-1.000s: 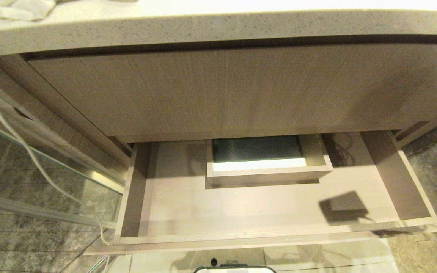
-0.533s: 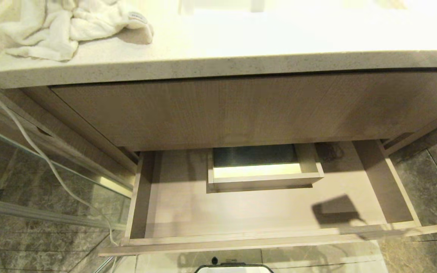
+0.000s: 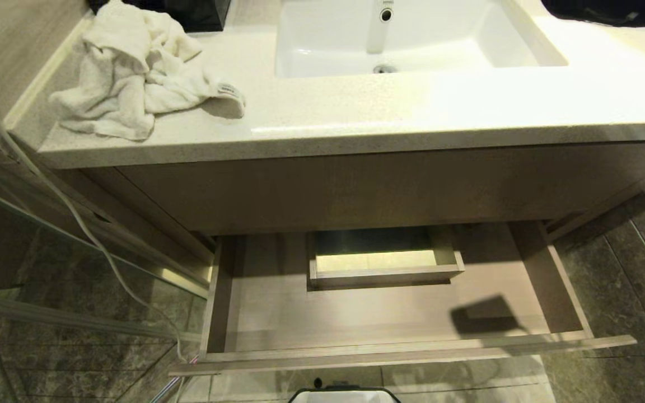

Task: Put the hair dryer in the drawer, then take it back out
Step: Place it on the countertop

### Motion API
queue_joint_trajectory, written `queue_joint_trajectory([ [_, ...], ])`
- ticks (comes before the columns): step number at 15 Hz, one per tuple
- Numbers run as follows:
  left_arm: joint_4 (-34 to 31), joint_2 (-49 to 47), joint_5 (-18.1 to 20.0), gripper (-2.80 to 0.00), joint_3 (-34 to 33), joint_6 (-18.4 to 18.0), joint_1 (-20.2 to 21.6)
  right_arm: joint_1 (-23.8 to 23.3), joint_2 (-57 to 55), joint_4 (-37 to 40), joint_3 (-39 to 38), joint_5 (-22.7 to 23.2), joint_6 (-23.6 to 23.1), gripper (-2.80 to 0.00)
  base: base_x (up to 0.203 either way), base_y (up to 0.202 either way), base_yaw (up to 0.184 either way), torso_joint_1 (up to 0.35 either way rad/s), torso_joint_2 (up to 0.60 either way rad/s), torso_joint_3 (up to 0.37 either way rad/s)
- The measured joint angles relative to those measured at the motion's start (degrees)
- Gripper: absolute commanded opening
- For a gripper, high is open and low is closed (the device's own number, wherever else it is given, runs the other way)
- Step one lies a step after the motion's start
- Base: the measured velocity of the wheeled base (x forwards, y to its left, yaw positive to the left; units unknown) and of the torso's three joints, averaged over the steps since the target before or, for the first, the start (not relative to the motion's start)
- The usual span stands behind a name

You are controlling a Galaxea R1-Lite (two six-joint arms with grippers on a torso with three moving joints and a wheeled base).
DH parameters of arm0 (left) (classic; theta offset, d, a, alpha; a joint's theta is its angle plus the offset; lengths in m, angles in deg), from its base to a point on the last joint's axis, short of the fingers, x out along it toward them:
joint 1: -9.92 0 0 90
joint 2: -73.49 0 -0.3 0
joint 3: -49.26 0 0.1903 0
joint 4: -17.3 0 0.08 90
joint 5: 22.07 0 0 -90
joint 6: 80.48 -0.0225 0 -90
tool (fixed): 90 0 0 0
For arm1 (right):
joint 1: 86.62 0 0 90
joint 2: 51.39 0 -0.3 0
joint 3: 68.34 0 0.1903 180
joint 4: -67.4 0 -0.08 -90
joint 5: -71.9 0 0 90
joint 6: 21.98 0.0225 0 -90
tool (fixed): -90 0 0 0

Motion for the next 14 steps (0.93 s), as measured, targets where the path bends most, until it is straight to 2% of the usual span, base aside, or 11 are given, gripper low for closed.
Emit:
queue_joint_trajectory([
  [6, 0.0, 0.0, 0.0, -2.80, 0.0, 0.0, 0.0, 0.0, -1.3, -1.7, 0.8, -0.1, -0.1, -2.80, 0.000, 0.000, 0.000, 0.278, -0.55, -0.260],
  [10, 0.0, 0.0, 0.0, -2.80, 0.0, 0.0, 0.0, 0.0, -1.9, -2.6, 0.6, -0.1, -0.3, -2.80, 0.000, 0.000, 0.000, 0.026, -0.02, -0.003],
  [14, 0.0, 0.0, 0.0, -2.80, 0.0, 0.0, 0.0, 0.0, -2.2, -3.1, 0.9, 0.0, -0.4, -2.80, 0.000, 0.000, 0.000, 0.224, 0.00, 0.211],
])
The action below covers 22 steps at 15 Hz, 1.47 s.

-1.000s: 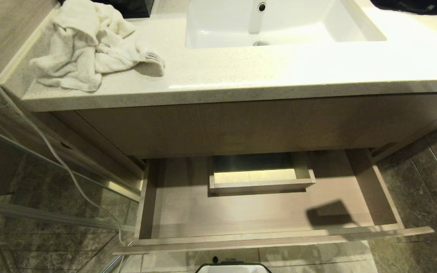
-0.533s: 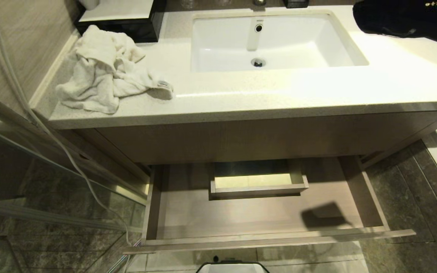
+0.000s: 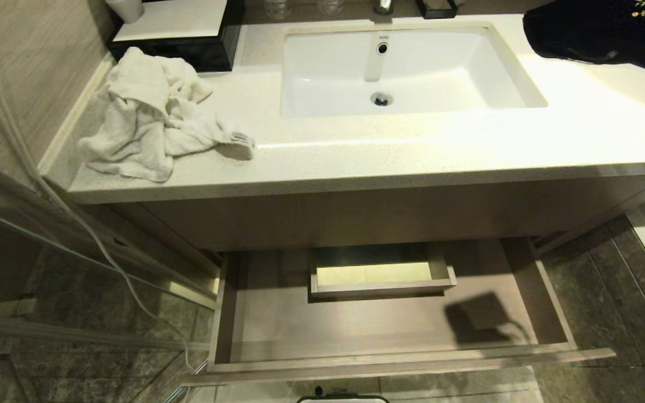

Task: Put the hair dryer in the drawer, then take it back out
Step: Place it on the countertop

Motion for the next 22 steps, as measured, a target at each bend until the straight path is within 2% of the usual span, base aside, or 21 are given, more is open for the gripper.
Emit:
queue_joint_trajectory([
  [8, 0.0, 0.0, 0.0, -2.80, 0.0, 0.0, 0.0, -0.4, -2.9, -2.0, 2.5, -0.1, -0.1, -2.80, 0.000, 0.000, 0.000, 0.319, -0.08, 0.243],
  [11, 0.0, 0.0, 0.0, -2.80, 0.0, 0.0, 0.0, -1.2, -7.9, -1.4, 8.0, -0.1, -0.1, -2.80, 0.000, 0.000, 0.000, 0.230, -0.08, 0.137],
  [13, 0.0, 0.0, 0.0, -2.80, 0.0, 0.0, 0.0, -1.5, -13.3, 0.6, 14.8, -0.2, -0.5, -2.80, 0.000, 0.000, 0.000, 0.053, -0.02, 0.038],
  [15, 0.0, 0.0, 0.0, -2.80, 0.0, 0.0, 0.0, -2.4, -19.4, 5.9, 23.3, -0.3, -3.4, -2.80, 0.000, 0.000, 0.000, 0.000, 0.00, 0.000],
  [18, 0.0, 0.0, 0.0, -2.80, 0.0, 0.0, 0.0, -4.2, -28.2, 15.9, 34.0, 0.4, -11.6, -2.80, 0.000, 0.000, 0.000, 0.000, 0.00, 0.000],
  [19, 0.0, 0.0, 0.0, -2.80, 0.0, 0.0, 0.0, -4.8, -30.4, 18.0, 35.6, 0.8, -13.6, -2.80, 0.000, 0.000, 0.000, 0.000, 0.00, 0.000],
  [22, 0.0, 0.0, 0.0, -2.80, 0.0, 0.0, 0.0, -5.3, -34.7, 17.7, 37.1, 1.0, -14.5, -2.80, 0.000, 0.000, 0.000, 0.000, 0.00, 0.000],
])
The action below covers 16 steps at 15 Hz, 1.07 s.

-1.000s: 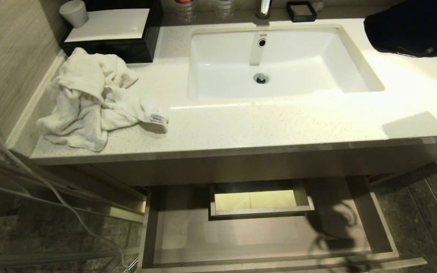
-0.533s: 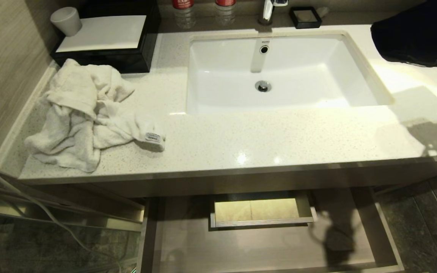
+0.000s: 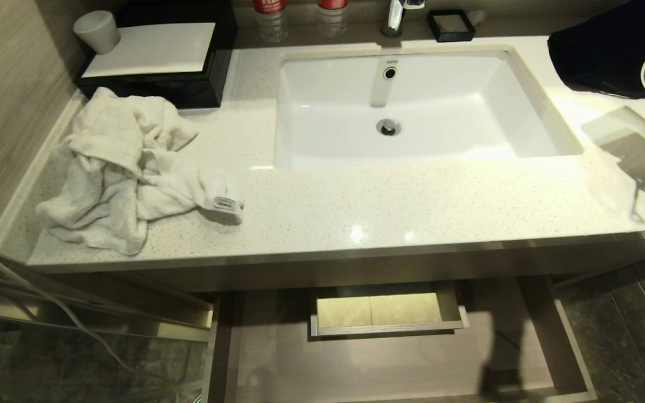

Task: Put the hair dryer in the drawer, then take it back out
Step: Place it on the countertop

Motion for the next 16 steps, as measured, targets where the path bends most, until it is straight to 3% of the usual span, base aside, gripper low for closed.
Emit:
queue_joint_trajectory([
  [5, 0.0, 0.0, 0.0, -2.80, 0.0, 0.0, 0.0, 0.0, -3.9, -0.7, 0.3, -0.1, -2.5, -2.80, 0.000, 0.000, 0.000, 0.000, 0.00, 0.000],
  [6, 0.0, 0.0, 0.1, -2.80, 0.0, 0.0, 0.0, -0.1, -4.4, -1.0, 0.3, -0.1, -2.5, 0.00, 0.000, 0.000, 0.000, 0.000, 0.00, 0.000],
  [11, 0.0, 0.0, 0.0, -2.80, 0.0, 0.0, 0.0, -0.1, -5.1, -1.4, 0.2, 0.3, -2.3, 0.00, 0.000, 0.000, 0.000, 0.000, 0.00, 0.000],
  [15, 0.0, 0.0, 0.0, -2.80, 0.0, 0.0, 0.0, -0.7, -1.1, -0.7, -0.6, 6.2, -1.5, 0.00, 0.000, 0.000, 0.000, 0.000, 0.00, 0.000],
  [16, 0.0, 0.0, 0.0, -2.80, 0.0, 0.0, 0.0, -1.0, 0.7, -0.3, -1.4, 7.5, -0.8, -2.80, 0.000, 0.000, 0.000, 0.000, 0.00, 0.000],
])
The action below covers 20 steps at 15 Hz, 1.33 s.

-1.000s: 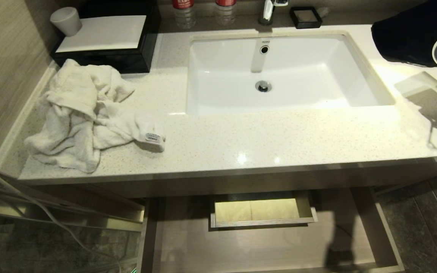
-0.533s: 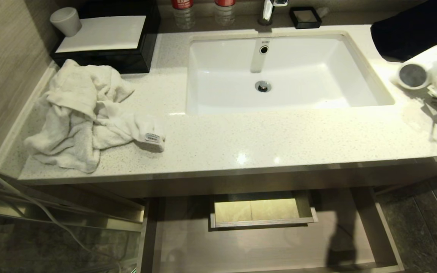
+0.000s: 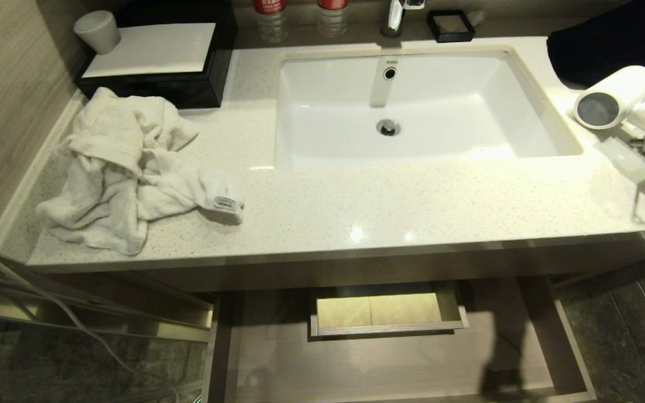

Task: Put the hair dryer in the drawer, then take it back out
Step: Place it on the countertop, then close the drawer

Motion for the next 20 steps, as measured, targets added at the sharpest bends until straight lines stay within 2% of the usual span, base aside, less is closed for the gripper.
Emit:
queue_joint_trajectory([
  [4, 0.0, 0.0, 0.0, -2.80, 0.0, 0.0, 0.0, -0.7, 9.1, 0.6, -7.8, 0.5, 5.1, -2.80, 0.000, 0.000, 0.000, 0.000, 0.00, 0.000],
  [7, 0.0, 0.0, 0.0, -2.80, 0.0, 0.0, 0.0, 0.0, 16.6, 1.8, -15.3, 0.0, 6.2, -2.80, 0.000, 0.000, 0.000, 0.000, 0.00, 0.000],
  [11, 0.0, 0.0, 0.0, -2.80, 0.0, 0.0, 0.0, 1.8, 21.8, 3.7, -18.8, -5.5, 8.1, -2.80, 0.000, 0.000, 0.000, -0.023, 0.01, -0.016],
  [14, 0.0, 0.0, 0.0, -2.80, 0.0, 0.0, 0.0, 4.1, 23.7, 4.3, -20.5, -12.9, 11.0, -2.80, 0.000, 0.000, 0.000, -0.268, 0.09, -0.163],
  [17, 0.0, 0.0, 0.0, -2.80, 0.0, 0.0, 0.0, 5.1, 25.8, 4.8, -23.1, -13.4, 13.1, -2.80, 0.000, 0.000, 0.000, -0.331, 0.10, -0.218],
  [20, 0.0, 0.0, 0.0, -2.80, 0.0, 0.0, 0.0, 5.3, 27.4, 4.2, -25.2, -13.4, 13.2, -2.80, 0.000, 0.000, 0.000, -0.314, 0.07, -0.252],
])
